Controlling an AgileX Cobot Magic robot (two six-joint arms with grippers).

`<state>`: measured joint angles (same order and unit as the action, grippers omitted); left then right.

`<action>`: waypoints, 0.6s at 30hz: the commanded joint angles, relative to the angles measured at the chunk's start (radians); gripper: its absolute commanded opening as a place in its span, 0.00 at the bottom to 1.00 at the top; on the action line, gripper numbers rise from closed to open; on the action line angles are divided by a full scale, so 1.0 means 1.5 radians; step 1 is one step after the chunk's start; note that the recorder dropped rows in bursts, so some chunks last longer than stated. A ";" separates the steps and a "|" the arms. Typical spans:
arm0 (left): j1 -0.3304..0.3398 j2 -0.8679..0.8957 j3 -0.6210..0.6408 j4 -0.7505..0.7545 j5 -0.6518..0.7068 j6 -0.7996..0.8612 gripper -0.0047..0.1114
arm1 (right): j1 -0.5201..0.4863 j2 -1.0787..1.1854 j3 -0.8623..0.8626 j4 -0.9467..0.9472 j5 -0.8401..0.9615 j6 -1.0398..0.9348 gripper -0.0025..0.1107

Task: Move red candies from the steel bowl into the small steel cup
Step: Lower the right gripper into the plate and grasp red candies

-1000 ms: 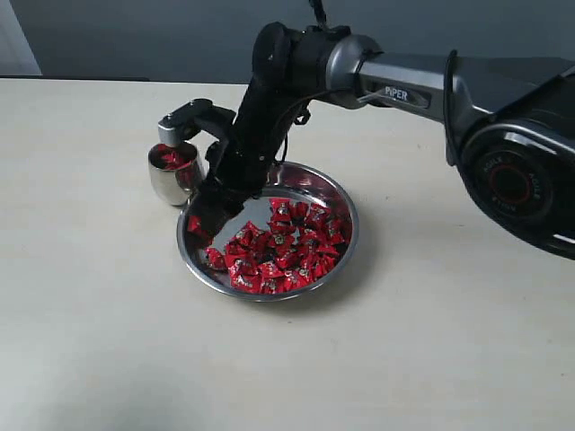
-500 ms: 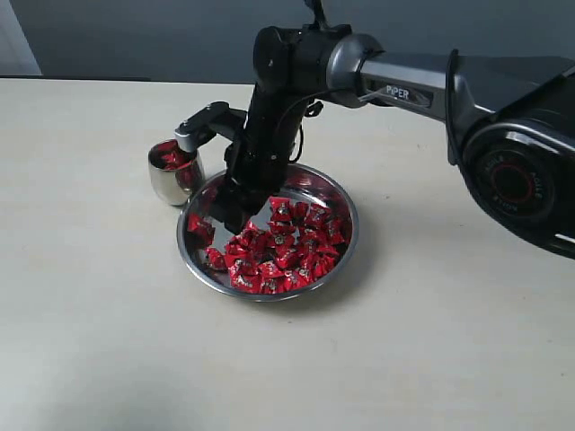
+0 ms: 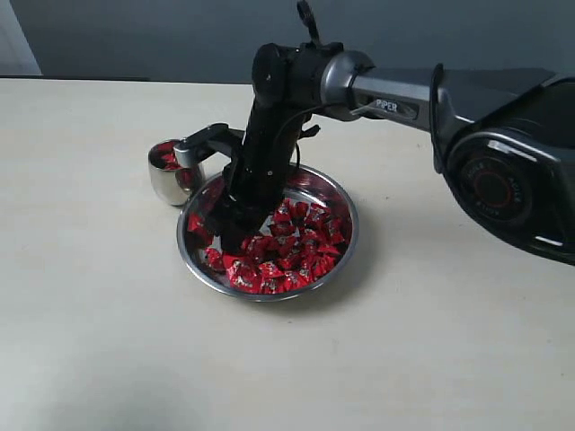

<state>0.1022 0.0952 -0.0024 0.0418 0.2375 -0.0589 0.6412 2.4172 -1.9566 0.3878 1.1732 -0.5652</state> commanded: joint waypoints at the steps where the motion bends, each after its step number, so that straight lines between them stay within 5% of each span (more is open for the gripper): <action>1: -0.003 -0.006 0.002 0.001 -0.003 -0.001 0.04 | 0.000 0.003 -0.002 0.023 0.009 -0.001 0.44; 6: -0.003 -0.006 0.002 0.001 -0.003 -0.001 0.04 | 0.000 0.003 -0.002 0.019 0.009 -0.001 0.43; 14: -0.003 -0.006 0.002 0.001 -0.003 -0.001 0.04 | 0.000 0.003 -0.002 -0.019 -0.012 -0.001 0.02; 18: -0.003 -0.006 0.002 0.001 -0.003 -0.001 0.04 | 0.000 -0.002 -0.002 -0.060 -0.032 0.001 0.02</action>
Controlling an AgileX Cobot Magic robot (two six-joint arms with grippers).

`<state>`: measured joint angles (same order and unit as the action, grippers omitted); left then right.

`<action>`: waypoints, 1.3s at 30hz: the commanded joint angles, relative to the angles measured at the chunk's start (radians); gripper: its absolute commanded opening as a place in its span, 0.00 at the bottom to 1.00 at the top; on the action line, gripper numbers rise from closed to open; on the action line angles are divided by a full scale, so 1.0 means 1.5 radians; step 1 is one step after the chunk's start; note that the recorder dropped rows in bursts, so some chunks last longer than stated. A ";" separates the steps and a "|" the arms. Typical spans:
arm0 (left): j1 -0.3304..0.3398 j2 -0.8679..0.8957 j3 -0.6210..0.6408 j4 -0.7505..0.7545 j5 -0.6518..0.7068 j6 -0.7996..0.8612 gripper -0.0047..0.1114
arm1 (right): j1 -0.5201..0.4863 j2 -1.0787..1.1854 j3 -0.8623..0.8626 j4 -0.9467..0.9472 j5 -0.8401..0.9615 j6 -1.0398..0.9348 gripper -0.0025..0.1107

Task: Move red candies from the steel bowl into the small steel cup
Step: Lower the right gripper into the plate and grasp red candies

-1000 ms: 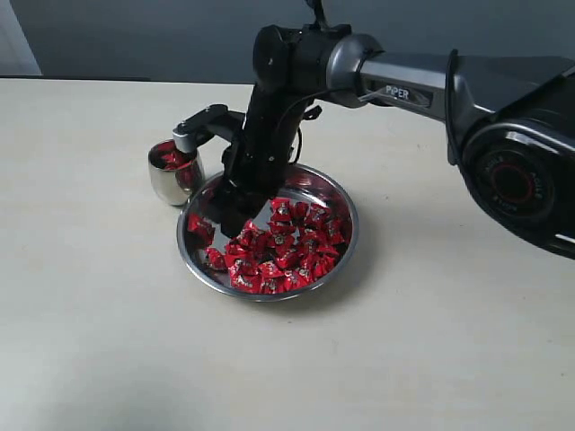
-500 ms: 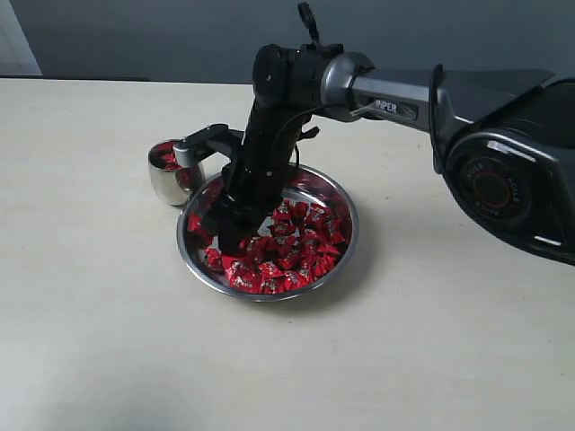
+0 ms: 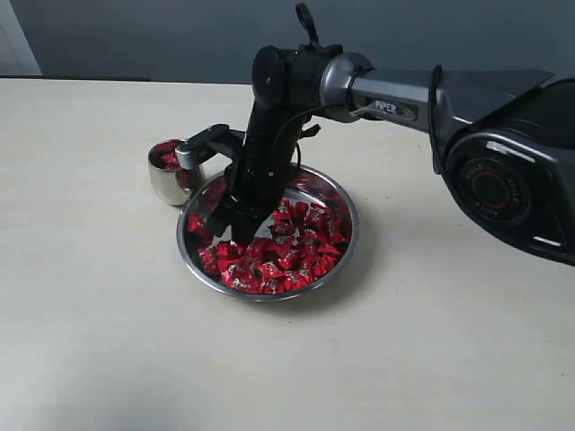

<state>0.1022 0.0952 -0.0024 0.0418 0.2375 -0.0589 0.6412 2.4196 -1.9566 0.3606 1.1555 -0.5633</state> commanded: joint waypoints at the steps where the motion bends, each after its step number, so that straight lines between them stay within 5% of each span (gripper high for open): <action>1: -0.003 -0.006 0.002 0.001 -0.003 -0.001 0.04 | -0.001 -0.006 -0.002 -0.049 -0.024 -0.001 0.02; 15: -0.003 -0.006 0.002 0.001 -0.003 -0.001 0.04 | -0.001 -0.030 -0.002 -0.060 -0.005 0.013 0.03; 22: -0.003 -0.006 0.002 0.001 -0.003 -0.001 0.04 | -0.001 -0.030 -0.002 -0.060 0.040 0.010 0.46; 24: -0.003 -0.006 0.002 0.001 -0.003 -0.001 0.04 | -0.001 -0.027 -0.002 -0.061 0.041 0.010 0.50; 33: -0.003 -0.006 0.002 0.001 -0.003 -0.001 0.04 | -0.001 -0.024 -0.002 -0.090 0.027 0.010 0.28; 39: -0.003 -0.006 0.002 0.001 -0.003 -0.001 0.04 | -0.001 -0.024 -0.002 -0.117 0.027 0.010 0.27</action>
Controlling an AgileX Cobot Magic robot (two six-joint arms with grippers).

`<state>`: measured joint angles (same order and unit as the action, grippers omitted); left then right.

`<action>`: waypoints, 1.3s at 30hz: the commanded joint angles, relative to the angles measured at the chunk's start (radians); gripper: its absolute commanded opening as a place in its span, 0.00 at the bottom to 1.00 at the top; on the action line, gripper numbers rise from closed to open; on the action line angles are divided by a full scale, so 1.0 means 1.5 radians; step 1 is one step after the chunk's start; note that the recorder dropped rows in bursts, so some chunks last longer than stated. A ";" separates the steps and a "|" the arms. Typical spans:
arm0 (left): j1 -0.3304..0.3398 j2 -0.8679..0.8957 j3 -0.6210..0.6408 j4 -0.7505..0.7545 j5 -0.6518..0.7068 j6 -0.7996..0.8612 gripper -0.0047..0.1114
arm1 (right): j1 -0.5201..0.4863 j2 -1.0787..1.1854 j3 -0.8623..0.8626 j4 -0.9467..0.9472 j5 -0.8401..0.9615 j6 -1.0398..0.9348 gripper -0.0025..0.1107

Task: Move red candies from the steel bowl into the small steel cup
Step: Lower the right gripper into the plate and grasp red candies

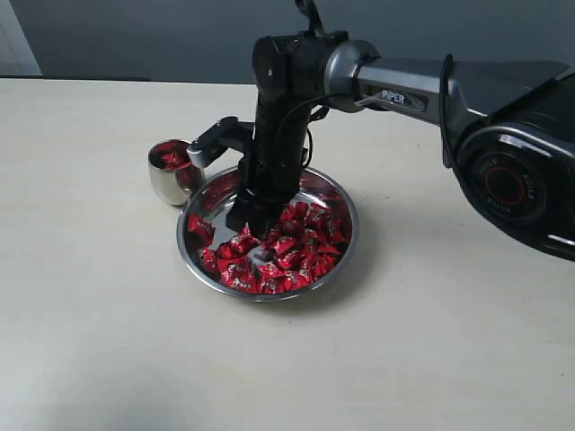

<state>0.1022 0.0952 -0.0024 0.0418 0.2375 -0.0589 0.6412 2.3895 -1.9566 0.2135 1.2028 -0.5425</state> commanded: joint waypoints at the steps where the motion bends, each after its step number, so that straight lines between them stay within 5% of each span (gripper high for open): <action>1: -0.003 -0.006 0.002 0.001 -0.003 -0.001 0.04 | -0.001 -0.004 -0.002 -0.019 -0.004 -0.003 0.27; 6: -0.003 -0.006 0.002 0.001 -0.003 -0.001 0.04 | -0.001 -0.004 -0.002 -0.019 -0.004 -0.004 0.29; 11: -0.003 -0.006 0.002 0.001 -0.003 -0.001 0.04 | -0.001 -0.004 -0.002 -0.019 -0.004 -0.012 0.45; 30: -0.003 -0.006 0.002 0.001 -0.003 -0.001 0.04 | -0.001 0.018 -0.002 -0.051 -0.020 -0.021 0.45; 39: -0.003 -0.006 0.002 0.001 -0.003 -0.001 0.04 | -0.001 0.017 -0.002 -0.050 -0.021 -0.021 0.07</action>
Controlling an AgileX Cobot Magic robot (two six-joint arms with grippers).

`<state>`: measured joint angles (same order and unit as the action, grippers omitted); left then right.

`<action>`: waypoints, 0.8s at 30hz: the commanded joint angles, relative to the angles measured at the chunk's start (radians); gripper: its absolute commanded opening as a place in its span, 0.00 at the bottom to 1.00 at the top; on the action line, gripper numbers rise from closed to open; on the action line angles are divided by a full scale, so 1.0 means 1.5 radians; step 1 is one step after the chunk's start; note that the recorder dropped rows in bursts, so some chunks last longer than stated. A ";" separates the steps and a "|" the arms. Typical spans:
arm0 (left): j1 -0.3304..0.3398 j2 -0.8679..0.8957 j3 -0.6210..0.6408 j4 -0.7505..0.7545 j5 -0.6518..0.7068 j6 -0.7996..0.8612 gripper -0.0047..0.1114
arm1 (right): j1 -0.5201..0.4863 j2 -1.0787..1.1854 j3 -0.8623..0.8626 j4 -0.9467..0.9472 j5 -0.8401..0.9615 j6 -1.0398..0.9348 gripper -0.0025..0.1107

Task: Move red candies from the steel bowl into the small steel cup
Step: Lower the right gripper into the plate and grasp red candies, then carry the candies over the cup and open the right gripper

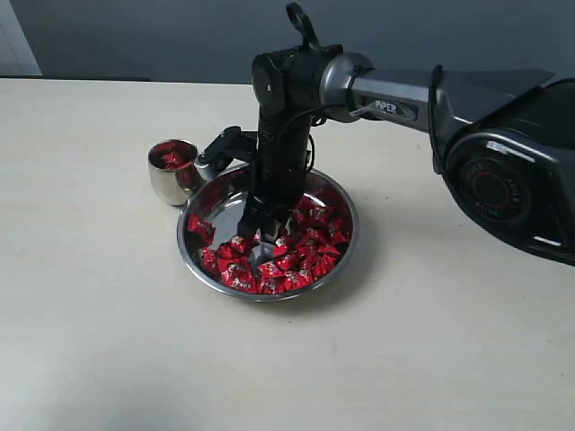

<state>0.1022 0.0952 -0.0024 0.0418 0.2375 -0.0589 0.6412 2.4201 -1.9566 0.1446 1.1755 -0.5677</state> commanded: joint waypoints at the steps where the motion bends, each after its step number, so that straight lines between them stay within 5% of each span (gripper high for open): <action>1: -0.003 -0.006 0.002 0.001 -0.003 -0.001 0.04 | -0.001 -0.005 -0.002 -0.004 -0.002 -0.005 0.06; 12: -0.003 -0.006 0.002 0.001 -0.003 -0.001 0.04 | -0.001 -0.059 -0.002 0.071 -0.081 -0.003 0.06; 24: -0.003 -0.006 0.002 0.001 -0.003 -0.001 0.04 | 0.000 -0.077 -0.002 0.273 -0.387 -0.006 0.06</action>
<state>0.1022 0.0952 -0.0024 0.0418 0.2375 -0.0589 0.6412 2.3123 -1.9566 0.4993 0.6581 -0.5695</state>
